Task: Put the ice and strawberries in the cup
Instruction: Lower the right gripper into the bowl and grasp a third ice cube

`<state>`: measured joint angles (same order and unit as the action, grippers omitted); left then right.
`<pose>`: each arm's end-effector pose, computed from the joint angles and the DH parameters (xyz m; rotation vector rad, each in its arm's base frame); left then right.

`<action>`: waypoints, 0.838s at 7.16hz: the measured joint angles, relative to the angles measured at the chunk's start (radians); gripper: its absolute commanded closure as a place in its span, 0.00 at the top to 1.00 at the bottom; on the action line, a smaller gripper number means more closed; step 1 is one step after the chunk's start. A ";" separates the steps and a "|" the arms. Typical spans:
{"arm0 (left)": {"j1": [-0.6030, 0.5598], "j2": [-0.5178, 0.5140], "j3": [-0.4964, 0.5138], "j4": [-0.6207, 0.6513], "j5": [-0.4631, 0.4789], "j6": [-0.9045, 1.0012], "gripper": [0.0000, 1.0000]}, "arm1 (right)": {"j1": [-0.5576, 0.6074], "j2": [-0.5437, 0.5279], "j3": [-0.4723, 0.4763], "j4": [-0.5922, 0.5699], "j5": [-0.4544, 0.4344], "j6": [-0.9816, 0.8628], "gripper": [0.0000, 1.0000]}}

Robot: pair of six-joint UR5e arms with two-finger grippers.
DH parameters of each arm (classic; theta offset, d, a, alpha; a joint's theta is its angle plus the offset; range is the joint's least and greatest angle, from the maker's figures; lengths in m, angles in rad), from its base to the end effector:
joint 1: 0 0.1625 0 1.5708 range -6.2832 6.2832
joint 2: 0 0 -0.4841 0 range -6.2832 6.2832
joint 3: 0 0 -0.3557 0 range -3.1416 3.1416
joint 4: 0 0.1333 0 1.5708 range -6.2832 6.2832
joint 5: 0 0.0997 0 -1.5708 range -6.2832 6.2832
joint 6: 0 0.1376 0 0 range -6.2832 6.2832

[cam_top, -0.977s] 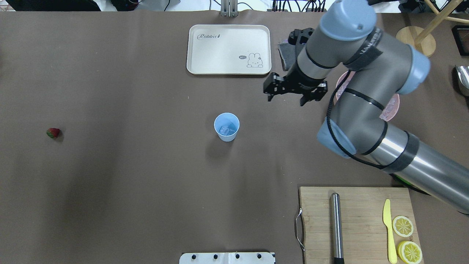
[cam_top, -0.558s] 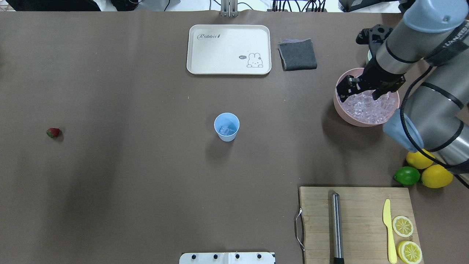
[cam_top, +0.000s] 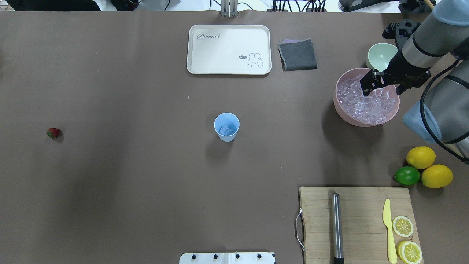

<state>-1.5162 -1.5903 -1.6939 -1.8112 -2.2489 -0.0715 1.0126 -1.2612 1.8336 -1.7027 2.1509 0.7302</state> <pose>-0.0200 -0.4959 0.6581 0.3252 0.6914 0.1138 -0.2612 -0.5275 0.4925 -0.0005 -0.7128 0.0369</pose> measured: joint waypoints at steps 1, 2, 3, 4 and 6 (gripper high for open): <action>0.000 -0.016 0.004 0.001 0.001 0.000 0.98 | -0.007 0.003 -0.013 0.001 -0.003 0.064 0.96; 0.000 -0.022 0.006 0.001 0.001 0.000 0.98 | -0.032 0.007 -0.020 0.003 -0.005 0.134 0.96; 0.000 -0.022 0.006 0.000 0.000 -0.001 0.98 | -0.072 0.014 -0.023 0.010 -0.019 0.202 0.96; 0.000 -0.022 0.007 0.000 0.000 -0.001 0.98 | -0.100 0.018 -0.025 0.020 -0.039 0.244 0.96; 0.001 -0.024 0.007 0.001 -0.001 -0.002 0.98 | -0.117 0.020 -0.043 0.028 -0.067 0.260 0.85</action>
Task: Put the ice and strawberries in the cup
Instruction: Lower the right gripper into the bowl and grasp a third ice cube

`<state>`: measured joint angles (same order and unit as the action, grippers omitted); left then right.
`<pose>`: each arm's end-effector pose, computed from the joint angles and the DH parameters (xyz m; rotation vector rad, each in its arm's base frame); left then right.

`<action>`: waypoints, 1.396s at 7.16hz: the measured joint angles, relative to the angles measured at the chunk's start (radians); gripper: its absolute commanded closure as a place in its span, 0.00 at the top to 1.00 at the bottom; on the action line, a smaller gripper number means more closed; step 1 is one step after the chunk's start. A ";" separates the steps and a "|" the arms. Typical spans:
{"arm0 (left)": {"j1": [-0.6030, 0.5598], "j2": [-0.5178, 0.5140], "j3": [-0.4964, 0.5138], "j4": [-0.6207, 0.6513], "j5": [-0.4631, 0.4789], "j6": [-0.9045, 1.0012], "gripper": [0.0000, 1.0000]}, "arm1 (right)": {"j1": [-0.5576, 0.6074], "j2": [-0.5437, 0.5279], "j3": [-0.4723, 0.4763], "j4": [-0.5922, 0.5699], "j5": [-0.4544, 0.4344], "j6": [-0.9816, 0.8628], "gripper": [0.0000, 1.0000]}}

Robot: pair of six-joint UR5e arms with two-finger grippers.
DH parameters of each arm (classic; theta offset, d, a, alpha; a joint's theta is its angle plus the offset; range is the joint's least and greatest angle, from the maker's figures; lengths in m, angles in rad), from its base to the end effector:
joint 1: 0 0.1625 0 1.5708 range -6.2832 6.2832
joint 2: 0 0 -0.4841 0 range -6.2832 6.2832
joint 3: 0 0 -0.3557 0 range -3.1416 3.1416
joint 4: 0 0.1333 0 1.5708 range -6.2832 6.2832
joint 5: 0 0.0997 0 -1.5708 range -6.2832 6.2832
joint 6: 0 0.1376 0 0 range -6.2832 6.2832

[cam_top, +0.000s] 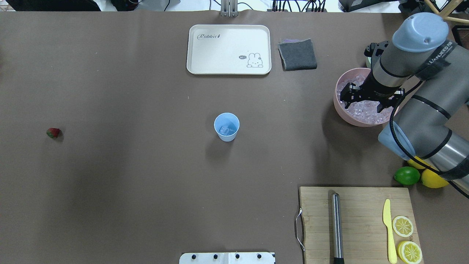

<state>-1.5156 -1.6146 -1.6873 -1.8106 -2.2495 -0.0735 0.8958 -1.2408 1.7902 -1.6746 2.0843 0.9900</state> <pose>-0.0189 -0.5077 0.6492 0.3406 0.6927 0.1184 -0.3248 -0.5109 0.4999 -0.0803 -0.6627 0.1888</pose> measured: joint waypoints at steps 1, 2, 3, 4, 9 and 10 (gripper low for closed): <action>0.000 -0.001 -0.001 0.000 0.000 0.000 0.98 | 0.007 0.002 -0.007 0.001 -0.005 -0.017 0.84; 0.001 -0.002 -0.002 0.000 -0.001 0.000 0.98 | 0.017 0.004 -0.015 0.001 -0.006 -0.047 0.84; 0.001 -0.002 -0.002 0.000 0.000 0.000 0.98 | 0.023 0.011 -0.033 0.009 -0.007 -0.068 0.84; 0.003 -0.003 -0.003 0.000 0.000 0.000 0.98 | 0.026 0.021 -0.059 0.034 -0.008 -0.077 0.84; 0.021 -0.013 0.004 0.001 0.001 0.000 0.98 | 0.027 0.058 -0.183 0.122 -0.017 -0.082 0.84; 0.021 -0.015 0.005 0.001 0.001 0.000 0.98 | 0.025 0.053 -0.187 0.122 -0.017 -0.082 0.81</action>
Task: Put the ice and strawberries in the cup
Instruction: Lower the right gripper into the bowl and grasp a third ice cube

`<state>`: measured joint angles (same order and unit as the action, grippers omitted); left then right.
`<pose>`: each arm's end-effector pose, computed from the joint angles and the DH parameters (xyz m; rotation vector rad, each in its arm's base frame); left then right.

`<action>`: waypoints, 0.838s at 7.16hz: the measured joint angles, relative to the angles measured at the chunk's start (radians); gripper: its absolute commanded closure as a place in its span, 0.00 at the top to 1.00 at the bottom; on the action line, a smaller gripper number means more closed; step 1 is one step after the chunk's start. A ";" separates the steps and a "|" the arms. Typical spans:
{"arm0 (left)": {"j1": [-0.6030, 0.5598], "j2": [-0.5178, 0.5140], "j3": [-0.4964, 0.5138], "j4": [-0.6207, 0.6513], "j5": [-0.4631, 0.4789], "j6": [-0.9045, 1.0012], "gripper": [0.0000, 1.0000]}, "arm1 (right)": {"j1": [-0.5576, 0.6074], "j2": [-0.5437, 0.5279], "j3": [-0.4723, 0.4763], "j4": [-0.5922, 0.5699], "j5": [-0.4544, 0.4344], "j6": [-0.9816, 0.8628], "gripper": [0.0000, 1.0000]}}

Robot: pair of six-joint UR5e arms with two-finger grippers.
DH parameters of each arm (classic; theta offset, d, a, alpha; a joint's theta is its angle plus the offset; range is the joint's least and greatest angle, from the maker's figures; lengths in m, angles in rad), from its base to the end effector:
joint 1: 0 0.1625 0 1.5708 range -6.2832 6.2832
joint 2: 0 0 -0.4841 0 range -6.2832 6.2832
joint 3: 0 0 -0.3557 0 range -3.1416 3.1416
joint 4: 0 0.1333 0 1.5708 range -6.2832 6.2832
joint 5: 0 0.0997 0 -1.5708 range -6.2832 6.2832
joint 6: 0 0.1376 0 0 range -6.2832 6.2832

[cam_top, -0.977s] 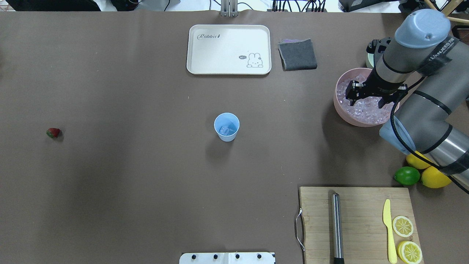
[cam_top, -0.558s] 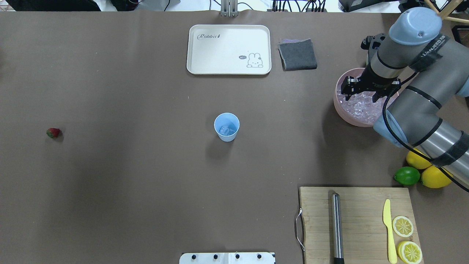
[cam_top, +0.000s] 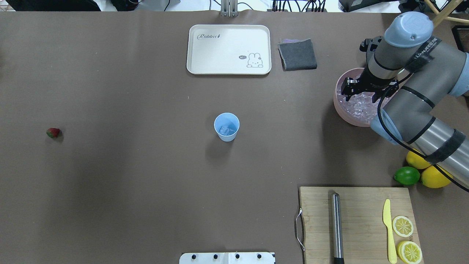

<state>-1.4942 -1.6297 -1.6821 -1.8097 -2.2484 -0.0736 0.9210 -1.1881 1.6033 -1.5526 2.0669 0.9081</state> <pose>-0.0076 -0.5153 0.6442 0.3420 0.6956 0.1414 -0.3378 -0.5566 0.5361 -0.0410 -0.6459 0.1417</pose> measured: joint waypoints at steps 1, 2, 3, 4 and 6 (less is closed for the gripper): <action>0.000 -0.004 0.002 0.000 0.001 0.000 0.98 | -0.002 -0.002 -0.001 0.000 0.000 0.001 0.76; 0.000 -0.010 0.007 0.000 0.001 0.000 0.98 | -0.006 -0.001 -0.001 0.000 0.000 0.003 0.70; 0.000 -0.016 0.012 0.000 0.001 0.000 0.98 | -0.009 0.002 -0.002 0.000 0.000 0.005 0.70; 0.000 -0.019 0.014 0.000 0.001 0.000 0.98 | -0.013 0.002 -0.001 0.000 0.001 0.008 0.70; 0.000 -0.021 0.014 0.000 0.000 -0.001 0.98 | -0.017 -0.004 0.000 0.001 0.000 0.009 0.70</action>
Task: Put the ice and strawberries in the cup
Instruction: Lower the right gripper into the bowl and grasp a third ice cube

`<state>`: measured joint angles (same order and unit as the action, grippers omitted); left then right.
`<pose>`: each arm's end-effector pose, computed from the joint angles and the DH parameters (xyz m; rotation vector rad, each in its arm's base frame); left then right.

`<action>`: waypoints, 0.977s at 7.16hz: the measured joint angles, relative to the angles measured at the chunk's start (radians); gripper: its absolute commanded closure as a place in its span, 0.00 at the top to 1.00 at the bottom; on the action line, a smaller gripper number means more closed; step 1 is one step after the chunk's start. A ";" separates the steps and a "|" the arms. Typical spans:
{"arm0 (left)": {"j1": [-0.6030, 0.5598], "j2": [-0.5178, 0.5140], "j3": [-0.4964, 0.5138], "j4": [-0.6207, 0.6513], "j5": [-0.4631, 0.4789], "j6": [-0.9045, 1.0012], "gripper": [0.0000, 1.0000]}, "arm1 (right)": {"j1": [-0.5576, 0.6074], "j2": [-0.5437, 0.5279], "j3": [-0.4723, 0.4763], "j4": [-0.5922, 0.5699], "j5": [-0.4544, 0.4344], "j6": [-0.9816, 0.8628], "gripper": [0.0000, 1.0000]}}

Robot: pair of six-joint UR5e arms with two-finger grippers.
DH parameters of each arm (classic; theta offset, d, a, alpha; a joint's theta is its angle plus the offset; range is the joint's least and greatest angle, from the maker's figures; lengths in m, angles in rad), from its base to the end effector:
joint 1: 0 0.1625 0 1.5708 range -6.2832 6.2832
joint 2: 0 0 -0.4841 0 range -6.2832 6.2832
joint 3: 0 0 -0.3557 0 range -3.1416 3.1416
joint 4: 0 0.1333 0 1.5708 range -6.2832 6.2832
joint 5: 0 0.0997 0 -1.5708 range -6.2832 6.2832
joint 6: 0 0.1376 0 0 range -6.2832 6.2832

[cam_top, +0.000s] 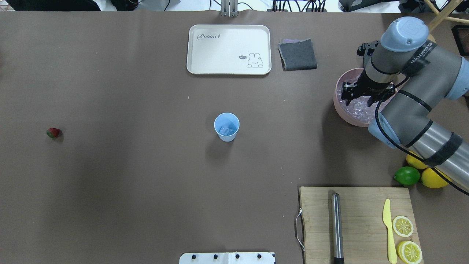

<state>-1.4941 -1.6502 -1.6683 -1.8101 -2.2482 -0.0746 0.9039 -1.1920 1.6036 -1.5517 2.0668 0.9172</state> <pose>-0.0068 -0.5252 0.6402 0.3485 0.6958 0.1429 -0.3464 -0.5496 0.5383 -0.0513 -0.6433 0.1348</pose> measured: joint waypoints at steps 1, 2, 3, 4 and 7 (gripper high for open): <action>0.000 0.000 -0.002 0.000 0.000 0.000 0.98 | -0.001 -0.005 -0.001 0.000 0.000 -0.001 0.64; 0.000 -0.002 -0.003 0.000 -0.001 0.000 0.98 | -0.002 -0.010 -0.002 -0.001 0.000 -0.002 0.43; 0.000 -0.005 -0.003 0.000 -0.001 -0.001 0.98 | -0.003 -0.012 -0.003 0.000 -0.001 -0.001 0.05; 0.000 -0.010 -0.002 0.000 -0.001 -0.002 0.98 | -0.004 -0.013 -0.004 -0.001 0.001 -0.003 0.00; 0.000 -0.021 0.001 0.001 0.000 -0.002 0.98 | -0.001 -0.011 -0.004 -0.003 0.014 -0.014 0.00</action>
<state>-1.4941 -1.6709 -1.6678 -1.8088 -2.2478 -0.0767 0.9030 -1.2026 1.5992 -1.5551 2.0806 0.9027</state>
